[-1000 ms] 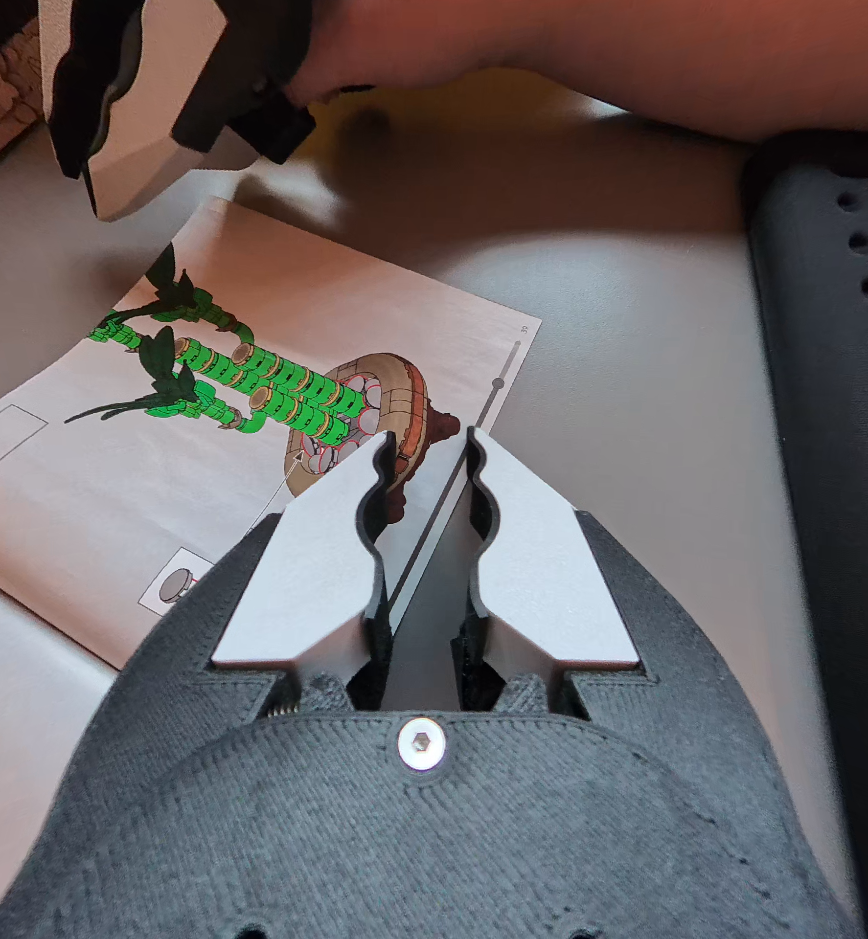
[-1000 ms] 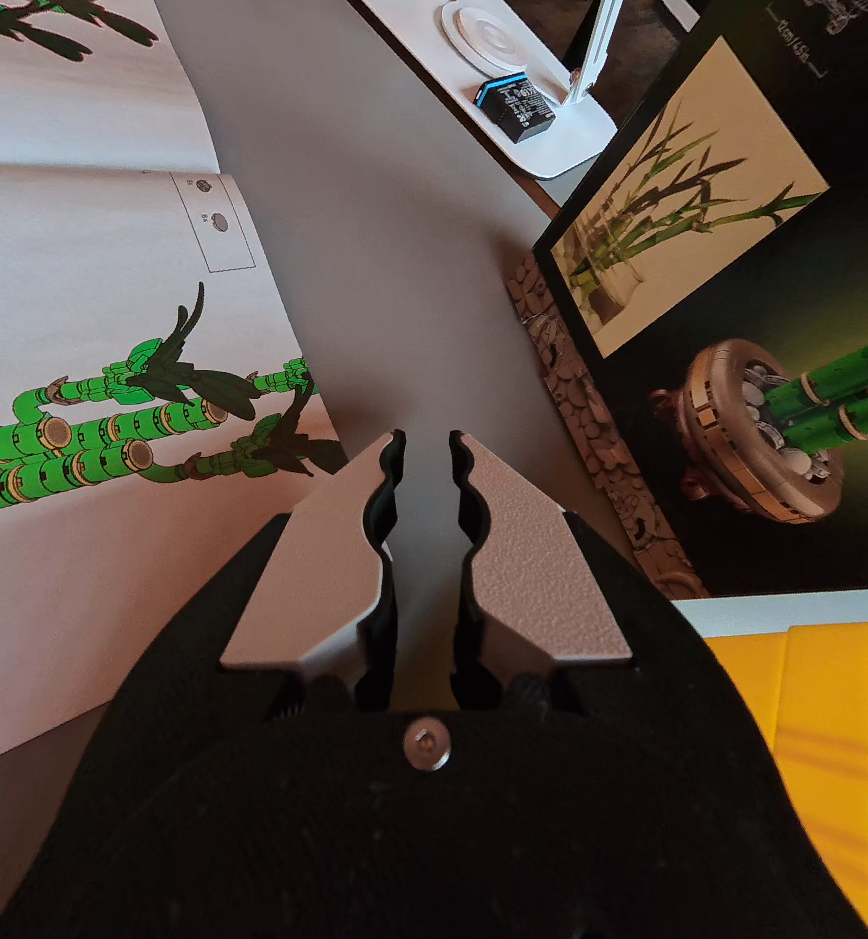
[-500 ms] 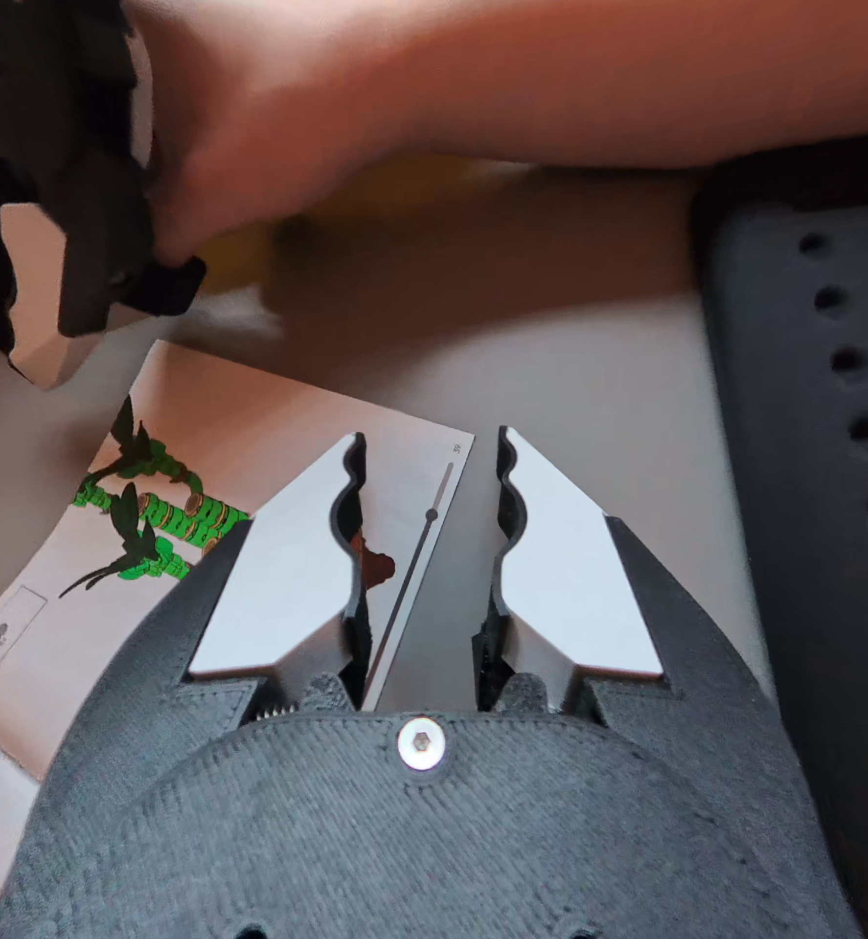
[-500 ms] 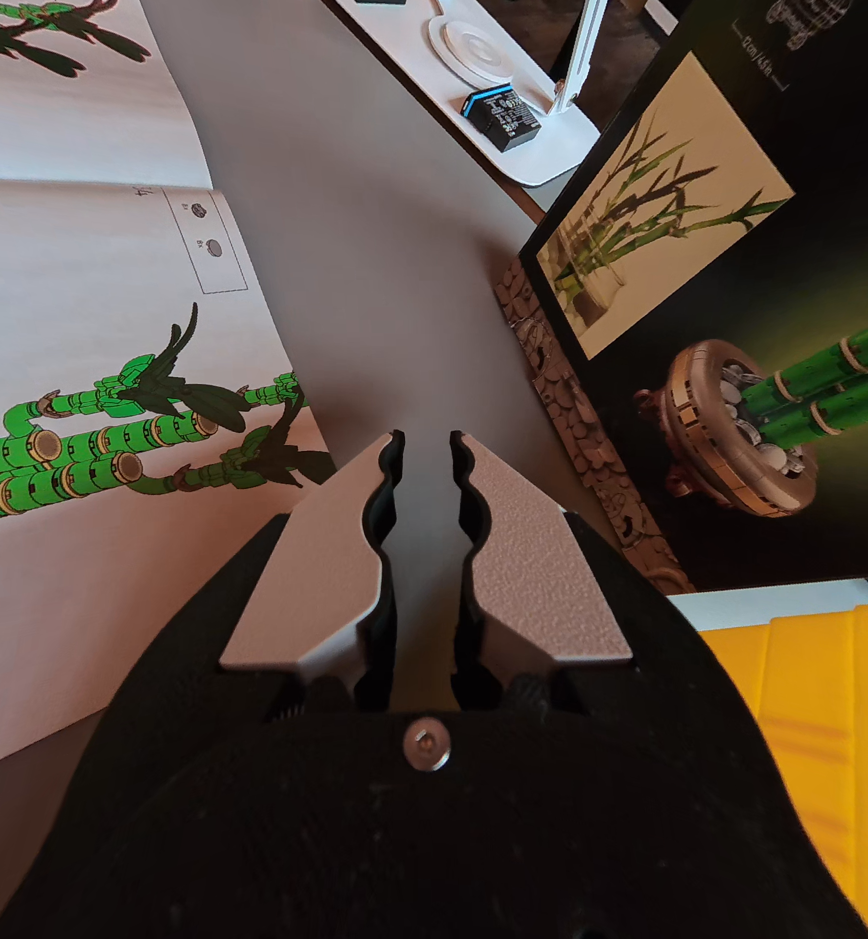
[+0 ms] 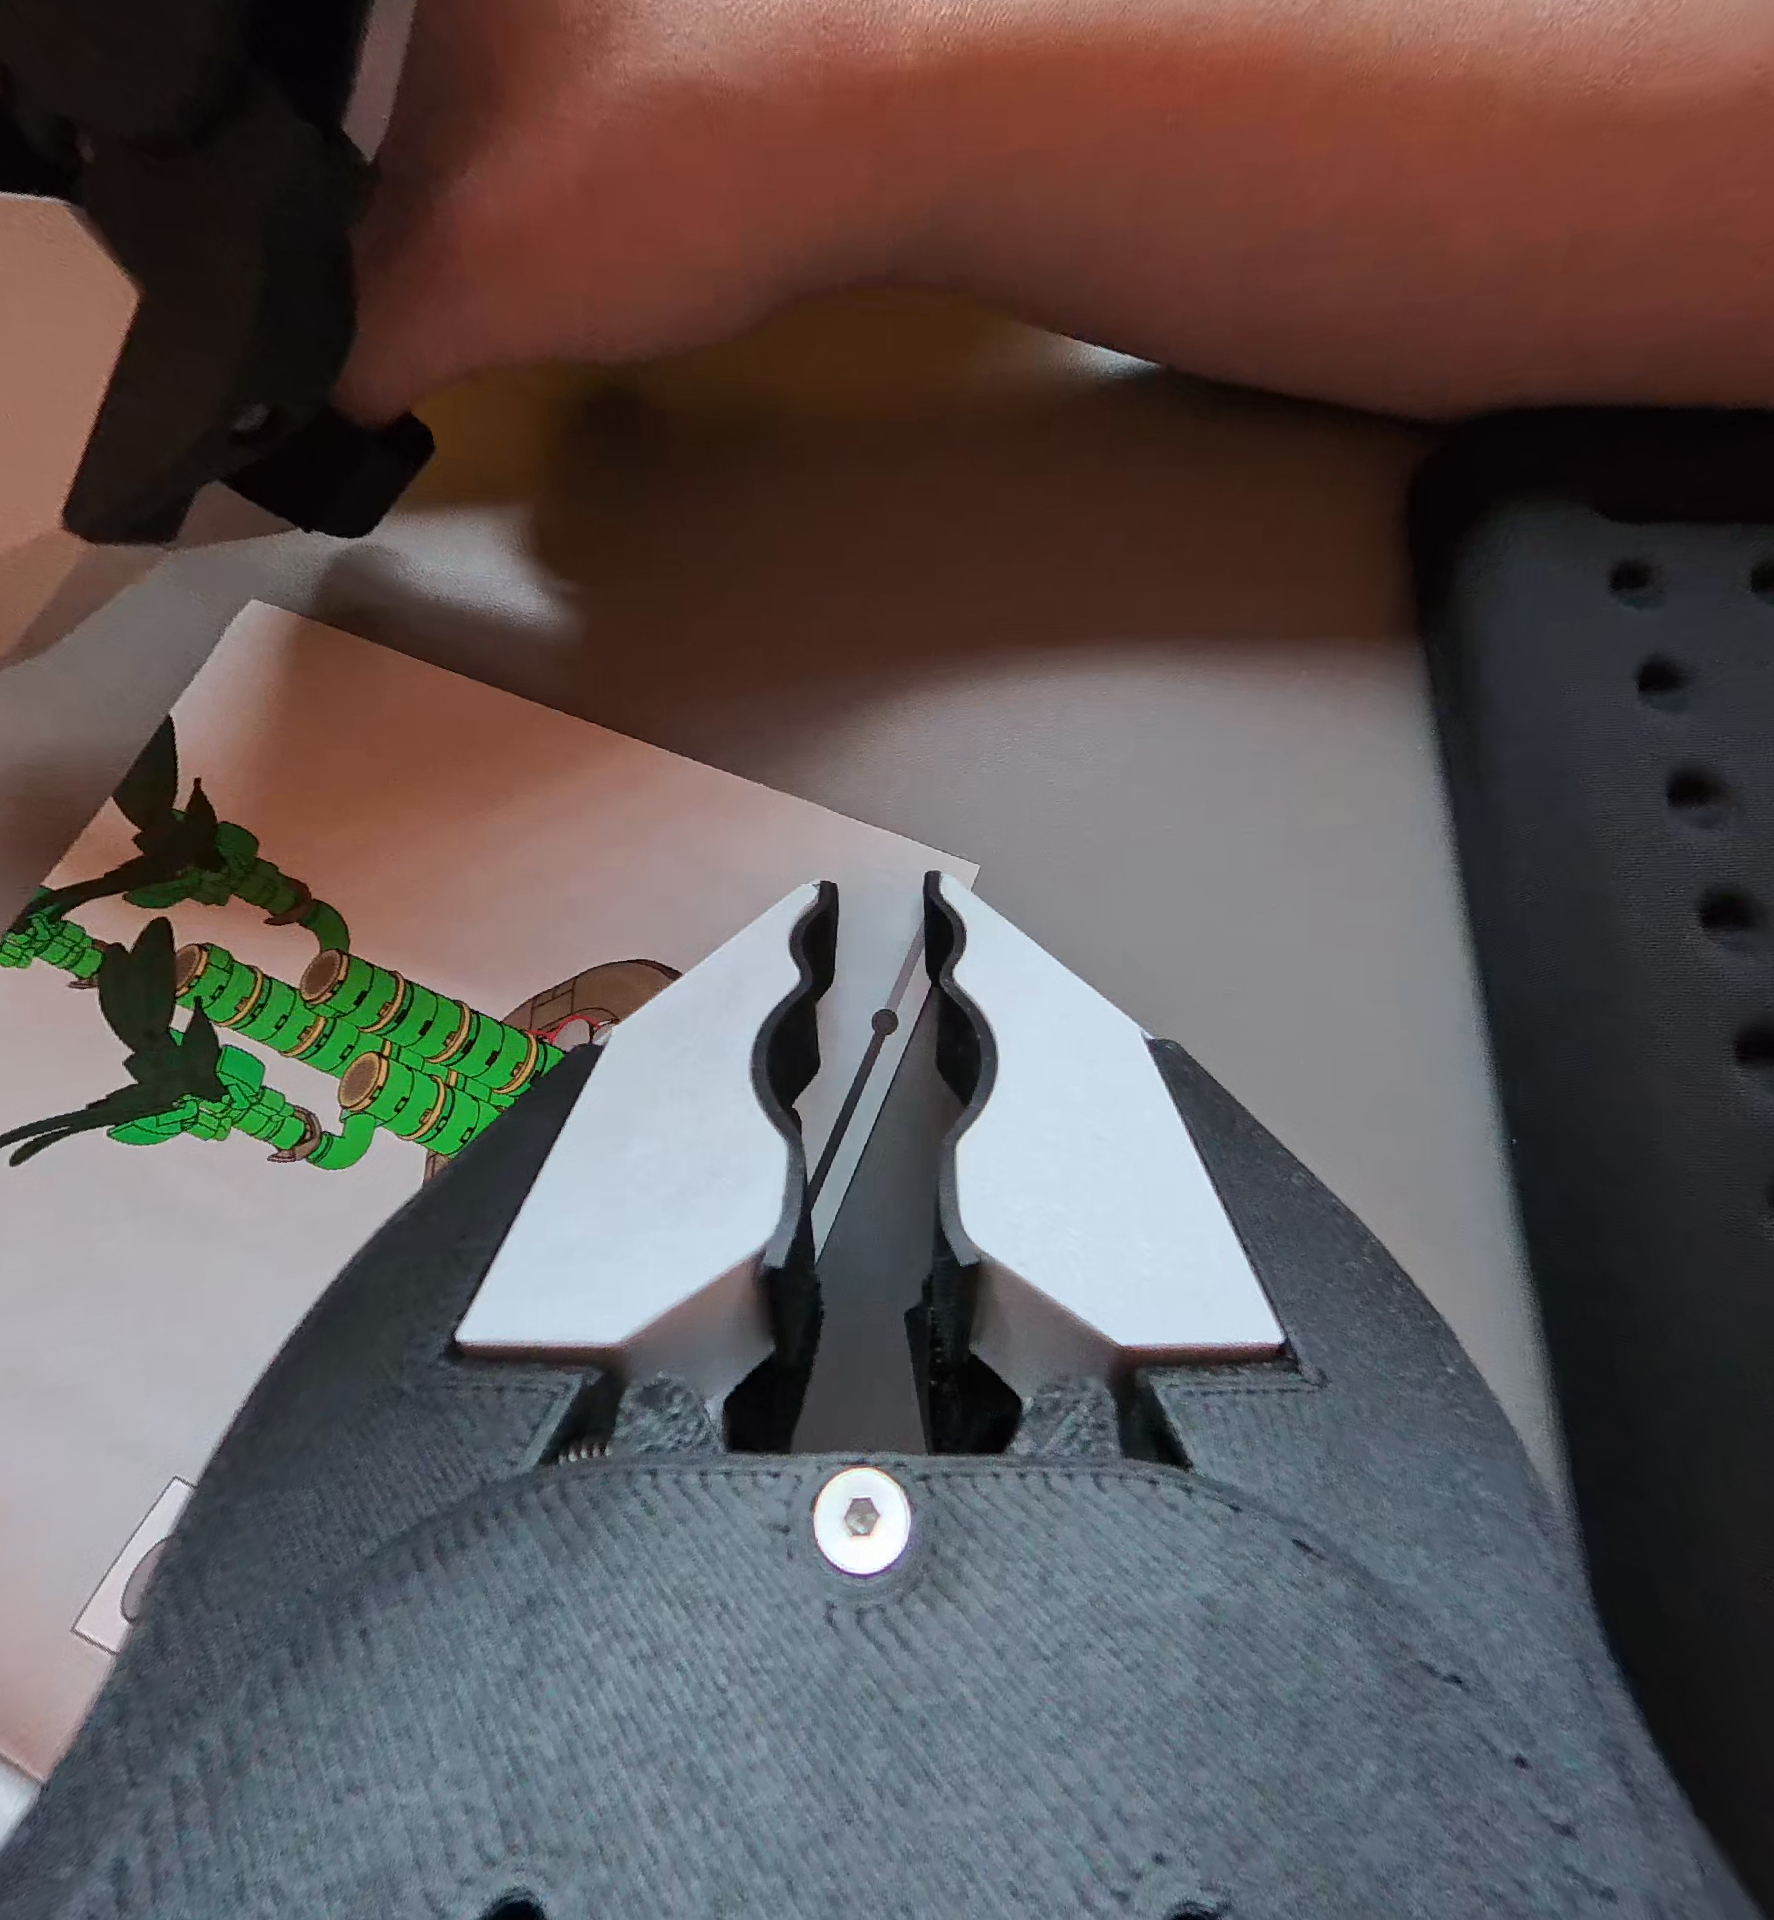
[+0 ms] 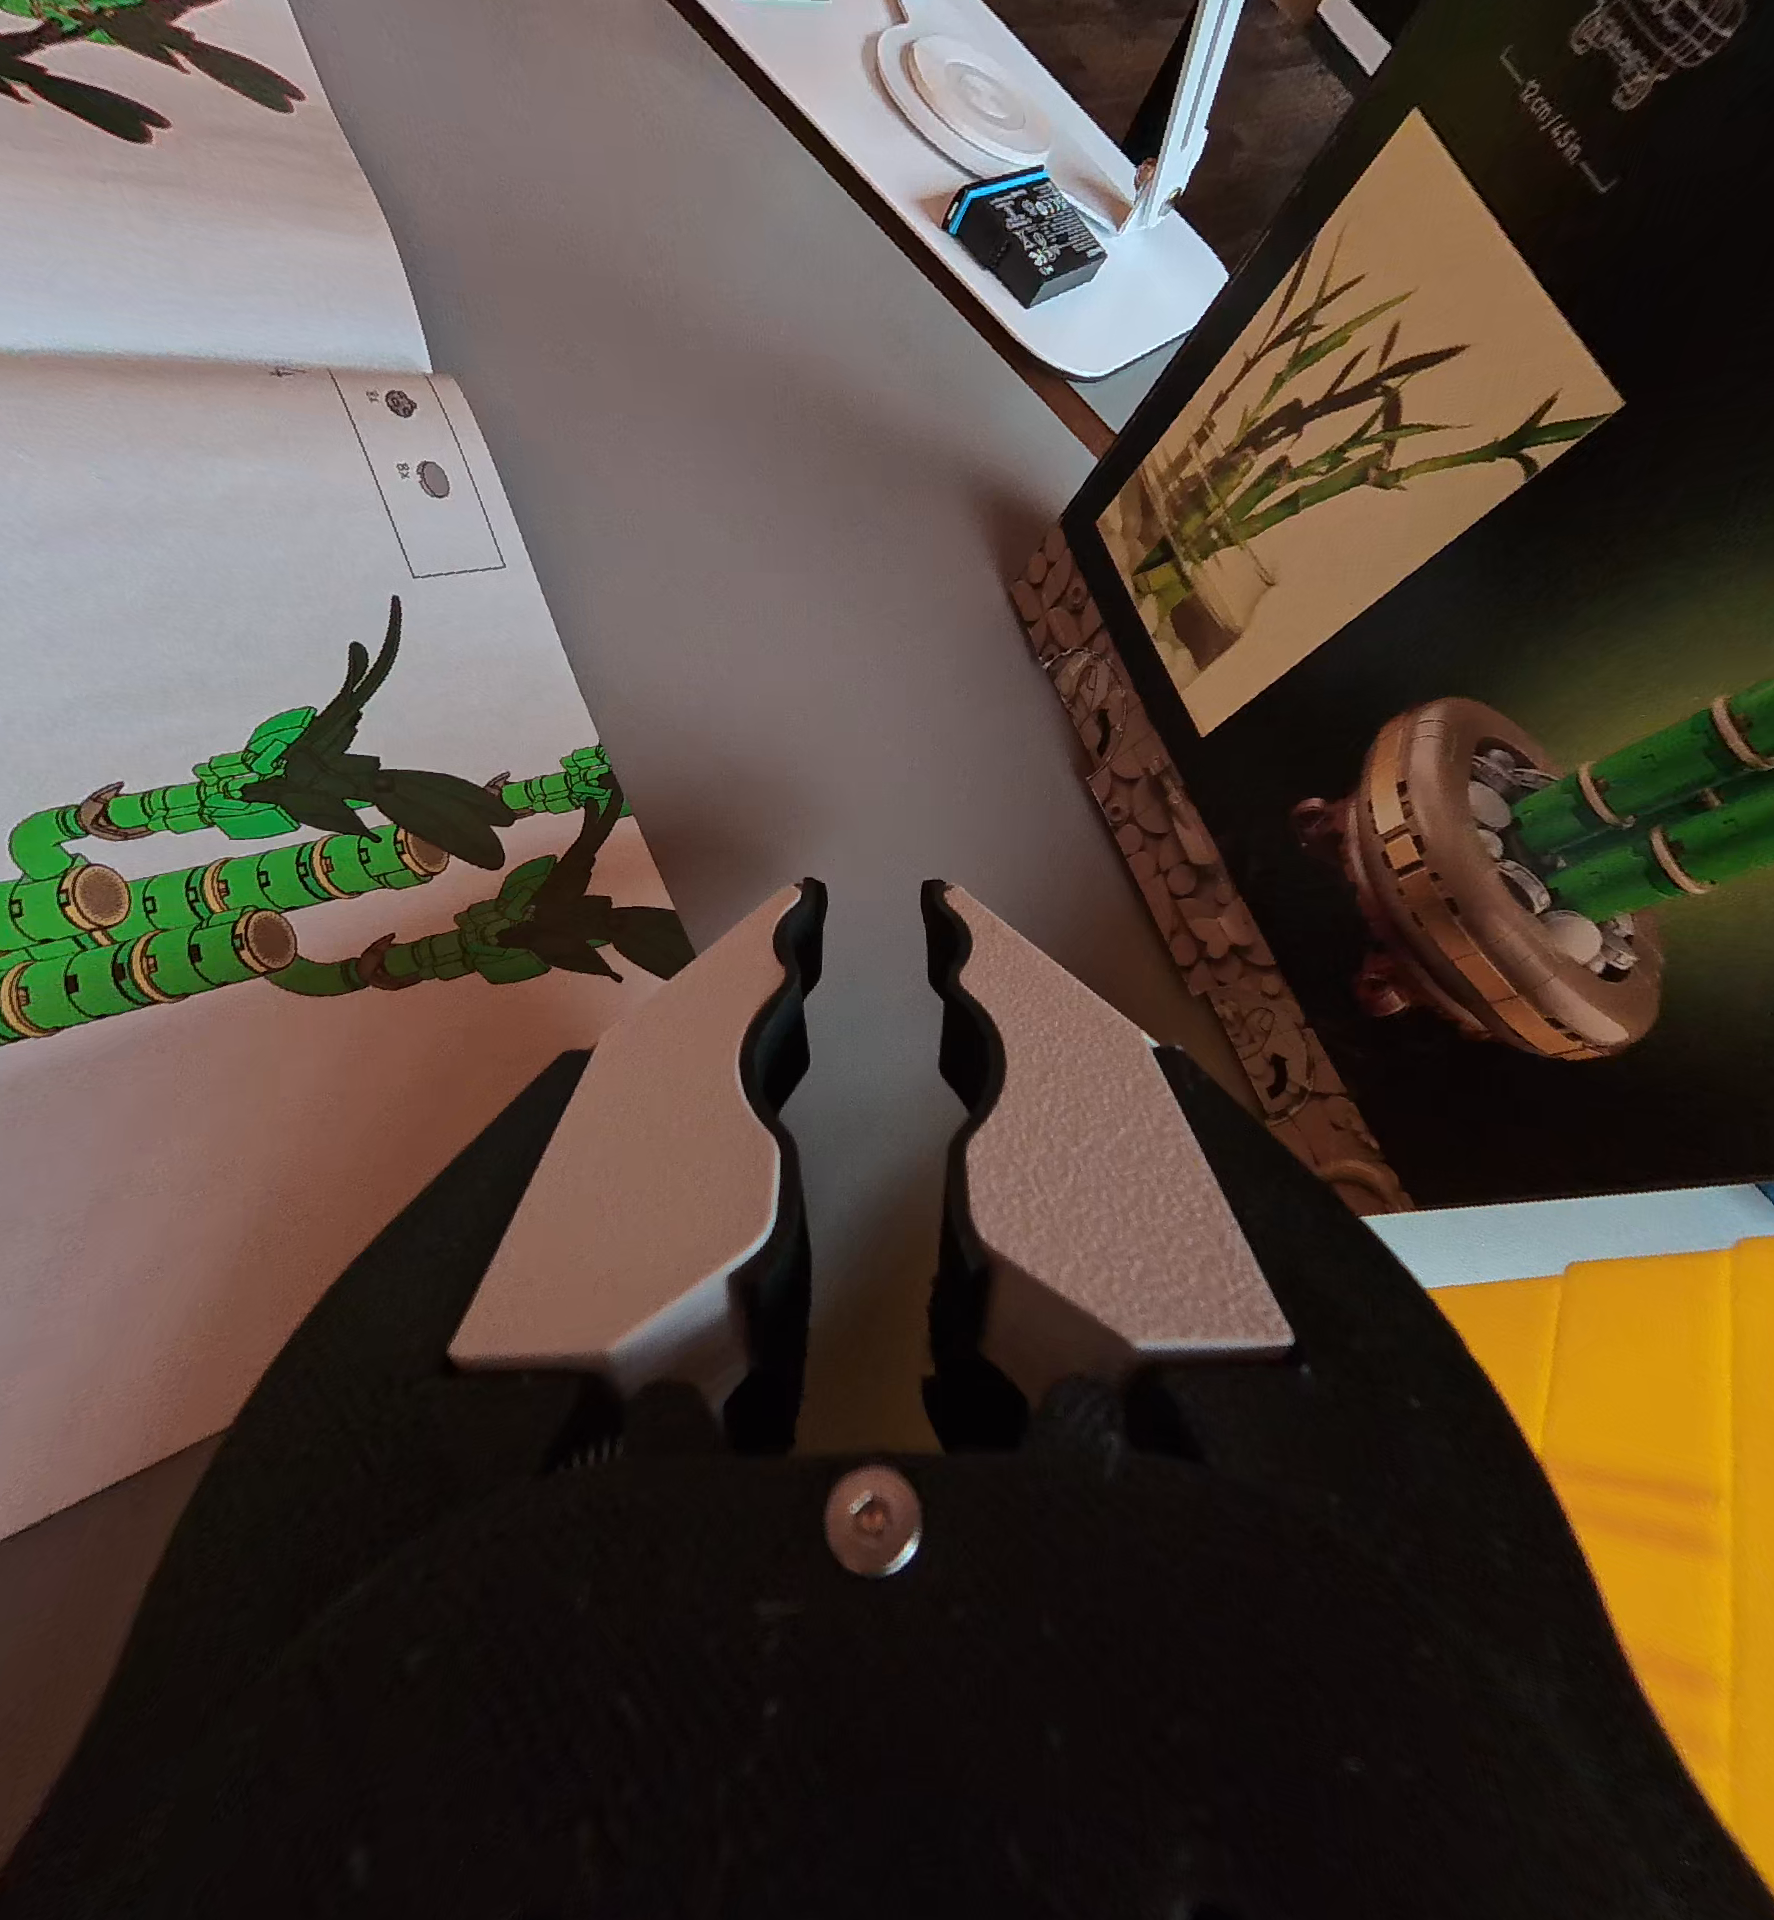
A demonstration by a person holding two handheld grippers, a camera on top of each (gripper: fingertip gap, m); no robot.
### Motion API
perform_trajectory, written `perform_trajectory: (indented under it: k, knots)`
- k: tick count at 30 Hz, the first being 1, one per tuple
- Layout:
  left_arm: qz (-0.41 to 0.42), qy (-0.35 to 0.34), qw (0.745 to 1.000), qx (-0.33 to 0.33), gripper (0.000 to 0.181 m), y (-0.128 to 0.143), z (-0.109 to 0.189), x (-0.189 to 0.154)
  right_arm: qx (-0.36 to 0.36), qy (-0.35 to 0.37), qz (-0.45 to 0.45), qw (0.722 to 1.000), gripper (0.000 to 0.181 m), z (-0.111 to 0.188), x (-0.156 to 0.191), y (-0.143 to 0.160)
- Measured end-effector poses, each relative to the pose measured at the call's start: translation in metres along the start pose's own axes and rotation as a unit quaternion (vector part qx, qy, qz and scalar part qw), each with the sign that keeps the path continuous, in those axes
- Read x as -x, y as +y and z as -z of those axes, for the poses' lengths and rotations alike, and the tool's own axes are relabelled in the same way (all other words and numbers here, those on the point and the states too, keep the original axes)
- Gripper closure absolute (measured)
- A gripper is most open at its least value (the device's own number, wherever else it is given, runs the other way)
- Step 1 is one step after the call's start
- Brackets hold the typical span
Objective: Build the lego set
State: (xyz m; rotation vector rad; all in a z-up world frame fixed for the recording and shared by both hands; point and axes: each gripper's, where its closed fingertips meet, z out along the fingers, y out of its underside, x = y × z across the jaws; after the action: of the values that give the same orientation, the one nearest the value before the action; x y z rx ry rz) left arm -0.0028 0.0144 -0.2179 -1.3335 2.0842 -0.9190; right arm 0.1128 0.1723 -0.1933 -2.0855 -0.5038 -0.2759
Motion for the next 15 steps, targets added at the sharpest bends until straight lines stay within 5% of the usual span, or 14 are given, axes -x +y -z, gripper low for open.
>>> perform_trajectory:
  k: [15]
  knots:
    - [-0.005,-0.044,0.999,0.013,0.158,-0.0002,0.0006,0.0054,0.002,-0.002,0.001,1.000,0.162,-0.0016,0.0019,0.0009]
